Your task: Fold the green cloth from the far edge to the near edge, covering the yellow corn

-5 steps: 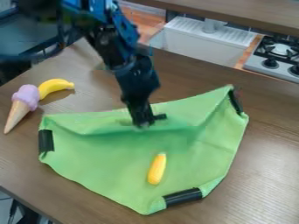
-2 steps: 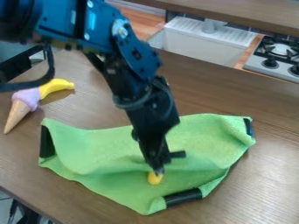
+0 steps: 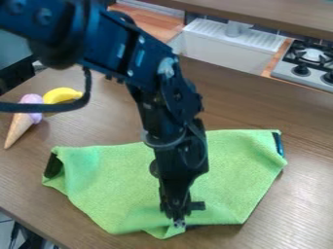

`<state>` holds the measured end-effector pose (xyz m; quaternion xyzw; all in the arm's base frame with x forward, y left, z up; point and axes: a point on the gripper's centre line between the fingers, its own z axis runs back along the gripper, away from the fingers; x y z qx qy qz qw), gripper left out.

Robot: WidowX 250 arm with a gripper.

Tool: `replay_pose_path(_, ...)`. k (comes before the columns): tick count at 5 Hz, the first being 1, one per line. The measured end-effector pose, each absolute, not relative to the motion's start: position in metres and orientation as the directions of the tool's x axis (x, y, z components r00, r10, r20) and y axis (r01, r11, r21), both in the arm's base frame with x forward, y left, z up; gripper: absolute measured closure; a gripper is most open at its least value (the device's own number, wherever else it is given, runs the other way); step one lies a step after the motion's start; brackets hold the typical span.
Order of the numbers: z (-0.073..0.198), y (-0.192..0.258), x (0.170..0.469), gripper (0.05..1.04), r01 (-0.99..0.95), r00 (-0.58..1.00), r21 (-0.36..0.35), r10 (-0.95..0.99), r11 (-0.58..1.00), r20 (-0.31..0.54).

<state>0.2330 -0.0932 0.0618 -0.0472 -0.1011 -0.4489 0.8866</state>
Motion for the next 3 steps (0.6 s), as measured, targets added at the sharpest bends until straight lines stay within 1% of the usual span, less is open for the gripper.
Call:
replay_pose_path(1,0.065,-0.091,0.240,0.296,0.801,0.582,-0.010,-0.776,0.598,0.245)
replay_pose_path(2,0.075,-0.086,0.243,0.087,0.826,0.531,-0.008,-0.773,0.564,0.349)
replay_pose_path(3,0.088,-0.079,0.244,0.083,0.835,0.493,0.013,-0.758,0.550,0.426)
